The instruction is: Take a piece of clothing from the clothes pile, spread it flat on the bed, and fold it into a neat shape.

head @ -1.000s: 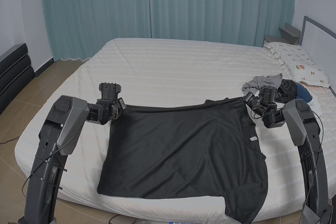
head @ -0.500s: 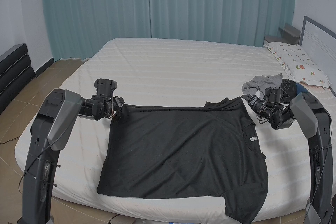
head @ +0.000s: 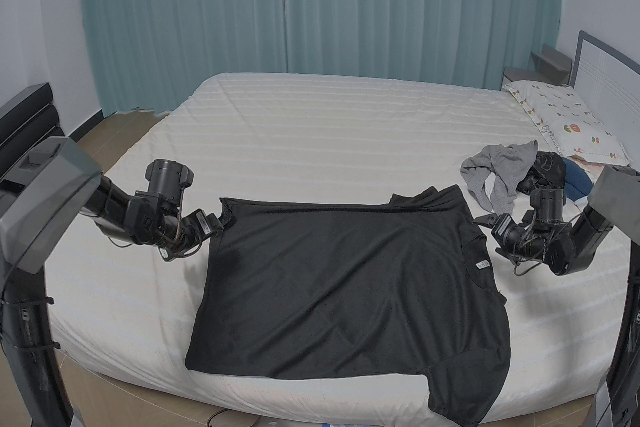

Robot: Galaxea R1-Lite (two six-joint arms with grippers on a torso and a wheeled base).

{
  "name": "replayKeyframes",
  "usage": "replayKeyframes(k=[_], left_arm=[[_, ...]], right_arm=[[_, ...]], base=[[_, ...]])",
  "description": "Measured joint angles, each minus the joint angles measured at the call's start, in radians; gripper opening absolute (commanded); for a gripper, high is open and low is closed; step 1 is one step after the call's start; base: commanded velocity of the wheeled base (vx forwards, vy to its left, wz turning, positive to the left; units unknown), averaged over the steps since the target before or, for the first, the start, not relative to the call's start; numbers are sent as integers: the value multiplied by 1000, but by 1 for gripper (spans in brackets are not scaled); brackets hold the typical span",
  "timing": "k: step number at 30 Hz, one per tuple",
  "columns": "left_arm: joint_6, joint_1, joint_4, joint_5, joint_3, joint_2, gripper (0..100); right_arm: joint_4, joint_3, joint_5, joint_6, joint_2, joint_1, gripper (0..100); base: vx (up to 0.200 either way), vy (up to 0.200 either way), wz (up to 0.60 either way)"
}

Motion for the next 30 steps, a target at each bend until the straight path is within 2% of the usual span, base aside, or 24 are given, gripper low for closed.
replayKeyframes(k=[6,11,14,21,26,30], left_arm=[[-68,-21,-97,-59,294,-145,100],[-116,-32,-271,-93,490,-205,100],[-130,-36,-366,-109,560,-211,100],[-156,-39,-469,-133,651,-167,100],[-230,-39,-533,-156,668,-146,100],[-246,-38,-551,-160,671,-138,100]], right_arm=[[-95,233,18,11,-107,21,100],[-145,355,24,-5,-156,33,100],[-159,403,25,-28,-172,38,100],[-173,484,25,-143,-169,41,100],[-182,494,26,-153,-124,37,100],[-185,487,28,-149,-90,37,100]], base=[[-200,0,0],[-200,0,0],[-133,0,0],[0,0,0],[0,0,0],[0,0,0]])
